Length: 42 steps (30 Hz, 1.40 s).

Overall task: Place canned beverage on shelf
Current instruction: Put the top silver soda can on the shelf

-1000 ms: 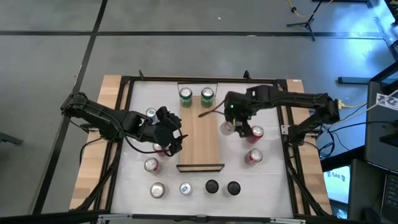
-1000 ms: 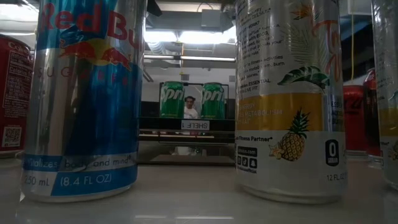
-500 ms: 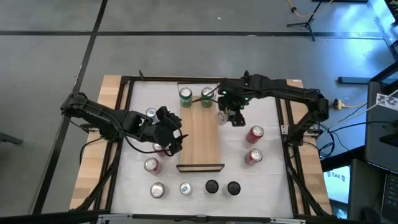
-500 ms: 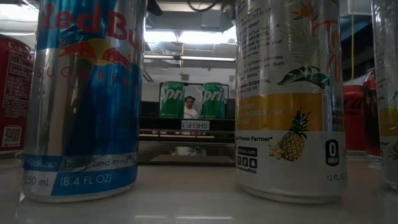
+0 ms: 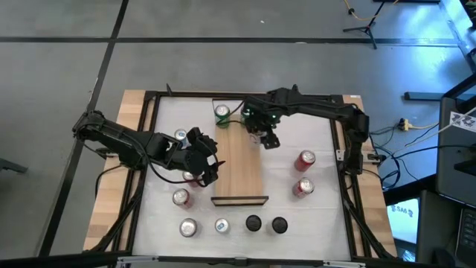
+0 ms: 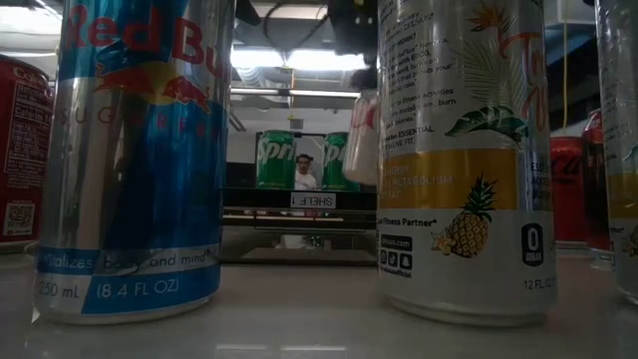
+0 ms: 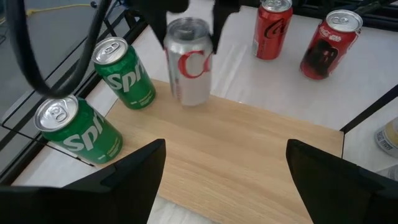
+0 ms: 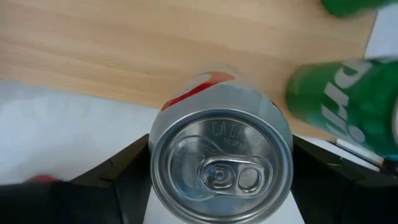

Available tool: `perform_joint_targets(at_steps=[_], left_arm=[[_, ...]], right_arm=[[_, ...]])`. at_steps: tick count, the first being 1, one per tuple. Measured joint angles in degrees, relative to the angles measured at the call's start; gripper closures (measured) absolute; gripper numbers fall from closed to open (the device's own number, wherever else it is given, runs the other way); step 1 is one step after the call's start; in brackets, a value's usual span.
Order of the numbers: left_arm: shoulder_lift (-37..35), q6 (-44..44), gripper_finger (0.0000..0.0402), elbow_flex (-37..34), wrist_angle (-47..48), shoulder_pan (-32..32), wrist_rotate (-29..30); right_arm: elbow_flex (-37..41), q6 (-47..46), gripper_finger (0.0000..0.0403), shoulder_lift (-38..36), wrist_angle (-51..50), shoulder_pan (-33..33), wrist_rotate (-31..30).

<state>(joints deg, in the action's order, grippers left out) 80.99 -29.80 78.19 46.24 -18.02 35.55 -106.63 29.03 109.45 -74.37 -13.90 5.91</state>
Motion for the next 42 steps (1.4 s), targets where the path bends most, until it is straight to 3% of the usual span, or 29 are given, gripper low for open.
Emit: perform_joint_targets(at_steps=[8,42], left_arm=[[0.0,0.0,0.0079,0.0,0.0,0.0,0.0],[0.0,0.4,0.0079,0.0,-0.2,0.0,0.0]], right_arm=[[0.0,0.0,0.0107,2.3,0.2,-3.2,-0.3],[0.1,4.4,0.0107,4.1,4.4,-3.0,1.2]])
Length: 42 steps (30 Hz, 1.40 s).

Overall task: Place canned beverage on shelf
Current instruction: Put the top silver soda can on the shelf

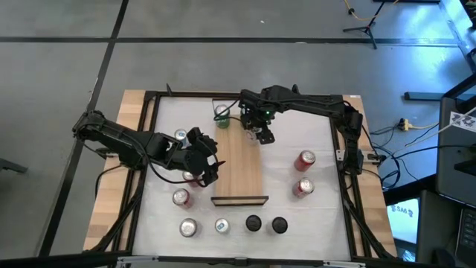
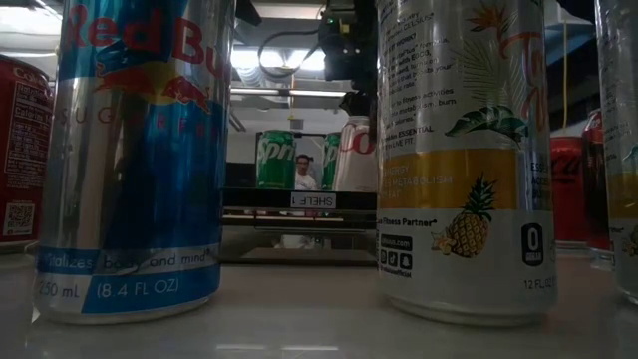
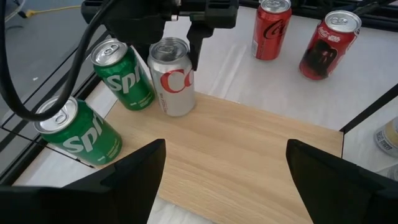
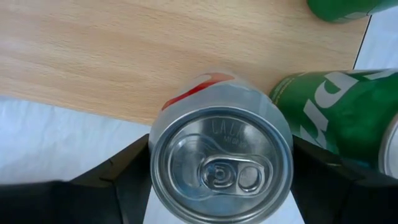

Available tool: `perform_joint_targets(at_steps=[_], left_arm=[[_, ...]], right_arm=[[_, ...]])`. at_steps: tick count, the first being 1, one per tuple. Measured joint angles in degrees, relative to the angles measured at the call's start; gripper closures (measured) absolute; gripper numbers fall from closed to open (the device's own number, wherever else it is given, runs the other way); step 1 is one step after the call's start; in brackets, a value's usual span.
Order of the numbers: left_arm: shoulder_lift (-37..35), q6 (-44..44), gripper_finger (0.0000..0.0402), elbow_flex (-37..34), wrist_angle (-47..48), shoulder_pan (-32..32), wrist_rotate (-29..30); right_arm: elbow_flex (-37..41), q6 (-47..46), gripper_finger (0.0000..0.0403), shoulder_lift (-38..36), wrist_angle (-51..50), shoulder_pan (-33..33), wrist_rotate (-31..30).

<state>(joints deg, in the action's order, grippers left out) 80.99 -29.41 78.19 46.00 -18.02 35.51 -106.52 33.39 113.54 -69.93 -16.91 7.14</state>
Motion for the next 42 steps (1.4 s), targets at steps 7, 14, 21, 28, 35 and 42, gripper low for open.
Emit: perform_joint_targets(at_steps=[7,14,21,28,35,42], left_arm=[[0.0,0.0,0.0079,0.0,0.0,0.0,0.0],[0.0,0.0,0.0079,0.0,0.0,0.0,0.0],[0.0,0.0,0.0079,0.0,0.0,0.0,0.0],[0.0,0.0,0.0079,0.0,0.0,0.0,0.0],[0.0,0.0,0.0079,0.0,0.0,0.0,0.0],[0.0,0.0,0.0079,0.0,0.0,0.0,0.0]], right_arm=[[0.0,-0.5,0.0106,0.1,1.8,0.0,0.0],[0.0,-0.5,0.0106,0.1,1.8,0.0,0.0],[0.1,-0.5,0.0106,0.1,2.4,0.0,0.0],[0.1,-0.5,0.0106,0.1,2.8,0.0,0.0],[0.1,-0.5,0.0077,0.1,2.6,0.0,0.0],[0.1,-0.5,0.0049,0.1,2.5,0.0,-3.0]])
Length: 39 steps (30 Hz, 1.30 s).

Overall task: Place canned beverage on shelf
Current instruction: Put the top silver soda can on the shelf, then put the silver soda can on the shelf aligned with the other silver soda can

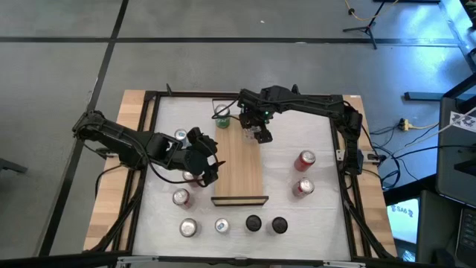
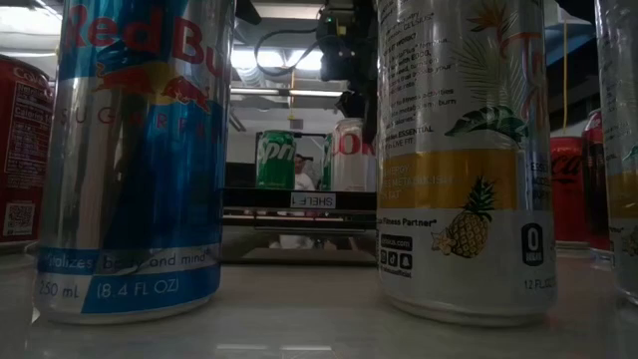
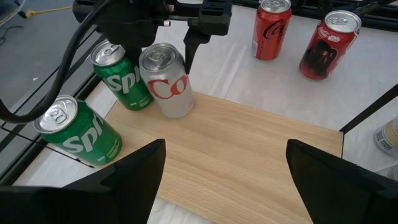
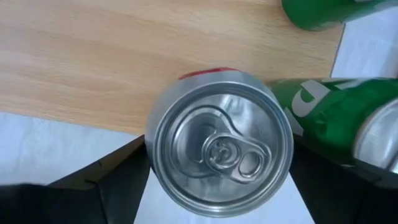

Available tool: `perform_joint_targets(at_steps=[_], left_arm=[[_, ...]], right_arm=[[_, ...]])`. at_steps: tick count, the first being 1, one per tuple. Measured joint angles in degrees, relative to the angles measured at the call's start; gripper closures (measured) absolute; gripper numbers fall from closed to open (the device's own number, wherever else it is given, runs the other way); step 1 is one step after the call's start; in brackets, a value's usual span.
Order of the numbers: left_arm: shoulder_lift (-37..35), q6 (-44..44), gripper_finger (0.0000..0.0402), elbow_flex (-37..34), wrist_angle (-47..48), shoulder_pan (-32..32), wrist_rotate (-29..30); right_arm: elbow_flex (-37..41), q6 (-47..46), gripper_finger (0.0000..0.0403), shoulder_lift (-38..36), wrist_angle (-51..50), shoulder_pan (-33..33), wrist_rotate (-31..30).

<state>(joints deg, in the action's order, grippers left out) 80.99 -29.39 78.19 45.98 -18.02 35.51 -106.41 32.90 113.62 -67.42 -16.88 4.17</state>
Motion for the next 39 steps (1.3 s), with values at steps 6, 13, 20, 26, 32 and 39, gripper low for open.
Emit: perform_joint_targets(at_steps=[6,13,20,26,32,39], left_arm=[[0.0,0.0,0.0079,0.0,0.0,0.0,0.0],[0.0,0.0,0.0079,0.0,0.0,0.0,0.0],[0.0,0.0,0.0079,0.0,0.0,0.0,0.0],[0.0,0.0,0.0079,0.0,0.0,0.0,0.0],[0.0,0.0,0.0079,0.0,0.0,0.0,0.0],[0.0,0.0,0.0079,0.0,0.0,0.0,0.0]], right_arm=[[0.0,0.0,0.0048,0.0,0.0,0.0,-1.6],[0.0,0.0,0.0048,0.0,0.0,0.0,-1.6],[0.0,0.0,0.0047,0.0,-1.3,0.0,-1.6],[0.0,-1.4,0.0047,0.0,-3.7,0.0,-1.6],[0.0,-1.5,0.0047,0.0,-3.9,0.0,-1.6],[-4.5,-1.7,0.0047,0.0,-10.4,0.0,-1.6]])
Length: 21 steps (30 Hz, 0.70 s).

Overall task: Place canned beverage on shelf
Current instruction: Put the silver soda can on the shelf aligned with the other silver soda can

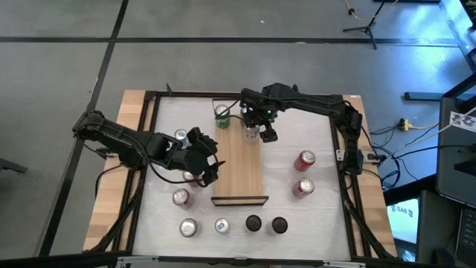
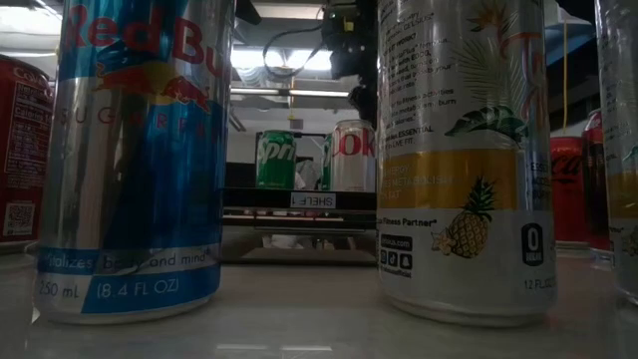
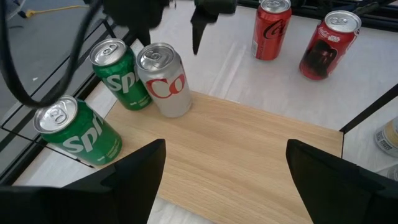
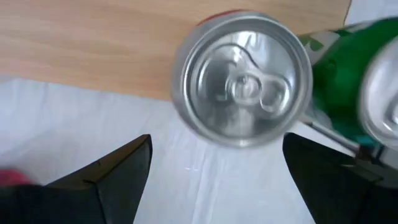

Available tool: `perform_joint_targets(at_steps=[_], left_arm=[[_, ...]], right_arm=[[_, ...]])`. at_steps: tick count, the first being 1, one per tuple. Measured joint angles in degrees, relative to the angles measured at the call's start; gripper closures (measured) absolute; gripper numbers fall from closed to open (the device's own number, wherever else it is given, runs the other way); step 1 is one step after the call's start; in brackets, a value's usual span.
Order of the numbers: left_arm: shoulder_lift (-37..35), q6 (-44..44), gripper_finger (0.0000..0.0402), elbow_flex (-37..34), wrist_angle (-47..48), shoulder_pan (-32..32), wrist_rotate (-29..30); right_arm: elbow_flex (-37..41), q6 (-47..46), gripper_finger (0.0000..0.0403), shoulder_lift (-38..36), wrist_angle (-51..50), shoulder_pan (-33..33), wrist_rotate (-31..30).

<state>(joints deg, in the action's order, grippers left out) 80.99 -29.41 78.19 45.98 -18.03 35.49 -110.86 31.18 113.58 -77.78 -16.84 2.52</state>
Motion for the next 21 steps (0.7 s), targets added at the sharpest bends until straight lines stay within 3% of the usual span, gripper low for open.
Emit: perform_joint_targets(at_steps=[8,15,21], left_arm=[[0.0,0.0,0.0079,0.0,-0.4,0.0,-2.4],[0.0,-0.5,0.0079,0.0,-0.8,-0.3,-15.7],[0.0,-7.4,0.0079,0.0,-0.8,-2.7,-21.6]], right_arm=[[-8.4,-4.5,0.0047,-0.2,-11.7,0.0,0.0],[-8.5,-9.5,0.0047,-4.8,-12.0,0.0,4.0],[-3.4,-14.4,0.0047,-11.6,-10.7,2.5,2.2]])
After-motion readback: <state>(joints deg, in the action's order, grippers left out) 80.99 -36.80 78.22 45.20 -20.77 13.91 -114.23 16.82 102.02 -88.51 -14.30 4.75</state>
